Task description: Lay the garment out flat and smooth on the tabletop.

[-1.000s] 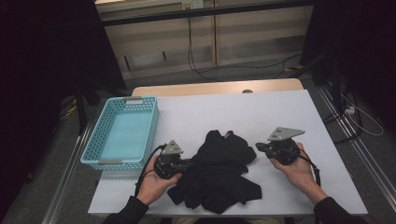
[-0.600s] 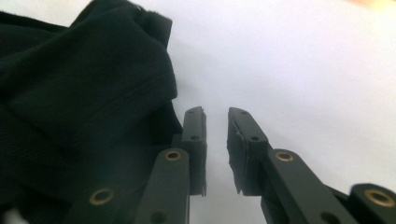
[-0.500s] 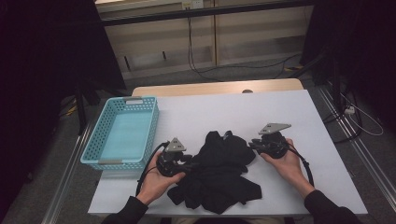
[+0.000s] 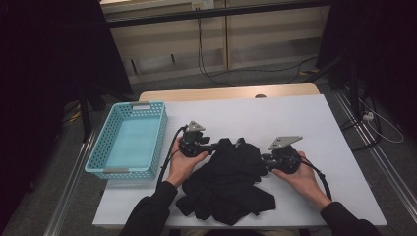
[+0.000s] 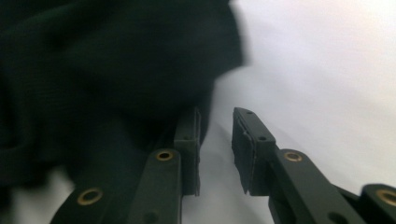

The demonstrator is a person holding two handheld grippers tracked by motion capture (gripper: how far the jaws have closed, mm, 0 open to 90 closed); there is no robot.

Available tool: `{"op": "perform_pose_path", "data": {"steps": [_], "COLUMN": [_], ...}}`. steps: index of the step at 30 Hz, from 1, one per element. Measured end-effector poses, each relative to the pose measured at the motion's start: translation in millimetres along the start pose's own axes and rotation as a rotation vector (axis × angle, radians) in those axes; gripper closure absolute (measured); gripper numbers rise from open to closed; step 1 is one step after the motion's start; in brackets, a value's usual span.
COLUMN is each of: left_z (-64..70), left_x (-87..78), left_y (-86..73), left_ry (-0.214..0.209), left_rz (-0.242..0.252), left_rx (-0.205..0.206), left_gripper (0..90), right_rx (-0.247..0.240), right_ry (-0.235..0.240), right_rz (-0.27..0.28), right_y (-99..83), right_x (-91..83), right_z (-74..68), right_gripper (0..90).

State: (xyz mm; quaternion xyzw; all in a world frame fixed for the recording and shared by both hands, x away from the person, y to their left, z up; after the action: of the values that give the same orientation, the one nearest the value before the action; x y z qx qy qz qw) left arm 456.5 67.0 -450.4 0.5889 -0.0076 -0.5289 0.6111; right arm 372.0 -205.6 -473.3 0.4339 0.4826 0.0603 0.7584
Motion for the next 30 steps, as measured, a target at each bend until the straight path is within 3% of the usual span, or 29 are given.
{"op": "perform_pose_path", "data": {"steps": [3,6,9,11,13,14,16,18,23,30], "left_z": [2.7,8.5,8.0,6.1,5.3,6.1,7.0,8.8,9.8,5.4], "left_x": [11.3,21.2,30.3,33.3,32.6,30.7,24.5,18.5,3.2,-21.3], "left_y": [3.6,5.3,4.3,1.7,0.0,0.4,3.8,6.6,13.1,19.9], "left_ry": [-0.033,0.011,0.006,-0.005,-0.032,-0.034,-0.053,-0.061,-0.081,-0.085], "left_rz": [-0.001,-0.021,-0.045,-0.065,-0.078,-0.073,-0.053,-0.027,0.023,0.088], "left_rx": [-0.018,0.031,0.013,0.0,0.007,0.004,0.001,-0.005,-0.006,-0.003], "left_gripper": [47.1,46.2,46.4,53.6,74.7,80.0,87.2,88.1,88.3,88.4], "right_rx": [-0.026,-0.03,-0.019,-0.013,-0.009,-0.003,0.003,0.009,0.0,0.05], "right_ry": [0.015,-0.004,0.008,0.02,0.038,0.048,0.071,0.087,0.033,-0.104], "right_rz": [-0.012,-0.014,-0.001,0.007,0.015,0.017,0.019,0.026,0.001,0.049], "right_y": [1.2,1.9,1.2,1.6,2.7,3.6,4.6,4.6,7.0,8.1], "right_x": [3.7,5.8,8.0,9.5,11.1,11.9,12.5,12.7,9.9,-9.9], "right_z": [-9.1,-9.3,-7.2,-6.1,-5.7,-6.0,-6.8,-8.9,-10.2,9.1], "right_gripper": [68.0,62.5,61.6,63.0,68.7,72.1,81.1,89.7,90.0,90.0]}}
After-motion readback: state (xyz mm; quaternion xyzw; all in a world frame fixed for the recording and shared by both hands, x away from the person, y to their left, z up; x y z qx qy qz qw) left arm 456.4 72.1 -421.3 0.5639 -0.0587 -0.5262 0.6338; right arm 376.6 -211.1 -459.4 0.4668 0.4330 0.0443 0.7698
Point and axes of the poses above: each handheld gripper's, and its own axes: x roughly forward along the jaws, y roughly out of its top, z roughly to its right, the point moved 2 cm from there along x, roughly forward along the jaws, and after that the axes turned 13 degrees about -x, right-handed, at the moved point
